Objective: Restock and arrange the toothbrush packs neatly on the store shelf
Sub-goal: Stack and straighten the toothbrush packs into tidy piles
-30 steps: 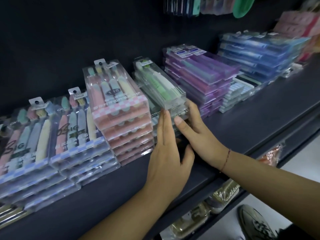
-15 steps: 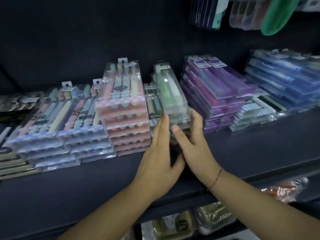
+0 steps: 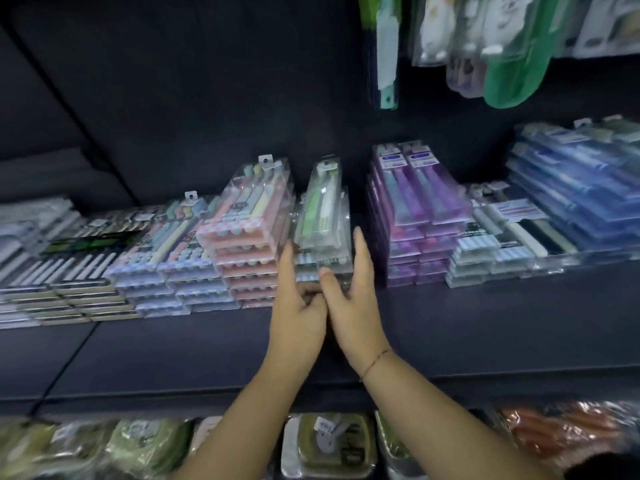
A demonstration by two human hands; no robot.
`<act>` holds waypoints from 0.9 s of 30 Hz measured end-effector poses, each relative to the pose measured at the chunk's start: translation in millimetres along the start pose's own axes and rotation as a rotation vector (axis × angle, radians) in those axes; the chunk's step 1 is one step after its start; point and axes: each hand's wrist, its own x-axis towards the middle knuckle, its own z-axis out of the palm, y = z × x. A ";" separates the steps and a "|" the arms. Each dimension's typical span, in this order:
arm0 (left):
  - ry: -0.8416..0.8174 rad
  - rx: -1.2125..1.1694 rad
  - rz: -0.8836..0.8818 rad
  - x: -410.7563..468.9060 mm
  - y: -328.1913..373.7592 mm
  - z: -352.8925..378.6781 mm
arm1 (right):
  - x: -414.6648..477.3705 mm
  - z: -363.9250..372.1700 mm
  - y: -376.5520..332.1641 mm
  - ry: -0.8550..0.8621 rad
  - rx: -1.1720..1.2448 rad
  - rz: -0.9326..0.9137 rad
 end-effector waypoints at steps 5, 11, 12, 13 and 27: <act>0.087 -0.146 -0.045 -0.1 8.5 10.3 | -1.8 1.6 -5.7 0.020 -0.013 -0.002; 0.123 -0.232 -0.045 2.8 12.7 14.2 | -4.1 -0.9 -8.6 0.033 -0.003 0.028; 0.121 -0.232 -0.031 2.5 13.9 14.4 | -3.8 -2.3 -9.9 0.043 -0.001 0.029; 0.113 -0.228 -0.014 2.2 14.5 14.3 | -3.0 -4.1 -11.9 0.051 -0.016 0.013; -0.049 -0.283 -0.140 14.8 26.2 -1.1 | 32.4 -8.1 -32.3 -0.070 0.001 0.125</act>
